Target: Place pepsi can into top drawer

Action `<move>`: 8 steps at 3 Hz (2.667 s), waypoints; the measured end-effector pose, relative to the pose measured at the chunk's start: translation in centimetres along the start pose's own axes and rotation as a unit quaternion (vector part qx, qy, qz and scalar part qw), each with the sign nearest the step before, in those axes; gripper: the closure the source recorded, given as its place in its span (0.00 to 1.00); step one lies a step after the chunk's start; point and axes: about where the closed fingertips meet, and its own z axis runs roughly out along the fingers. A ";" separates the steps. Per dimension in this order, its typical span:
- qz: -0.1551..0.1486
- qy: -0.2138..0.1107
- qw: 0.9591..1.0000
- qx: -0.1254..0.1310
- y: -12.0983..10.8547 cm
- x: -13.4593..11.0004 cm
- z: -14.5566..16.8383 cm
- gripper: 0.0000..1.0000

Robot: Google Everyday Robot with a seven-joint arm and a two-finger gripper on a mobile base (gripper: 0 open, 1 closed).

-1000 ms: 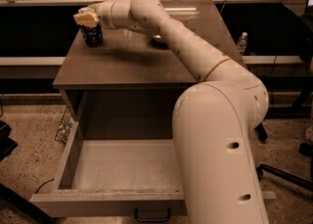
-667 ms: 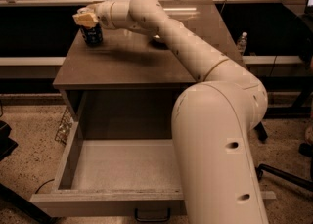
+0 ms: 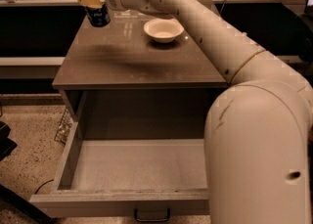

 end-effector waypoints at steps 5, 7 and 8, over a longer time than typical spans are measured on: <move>0.081 0.073 0.961 0.253 12.2 7.2 -29.9 1.00; 0.098 0.115 0.938 0.311 12.8 13.2 -38.3 1.00; 0.104 0.110 0.948 0.281 12.8 14.3 -36.6 1.00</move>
Offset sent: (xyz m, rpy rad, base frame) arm -0.1687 -0.2165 -0.0406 0.0460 0.0035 -0.4875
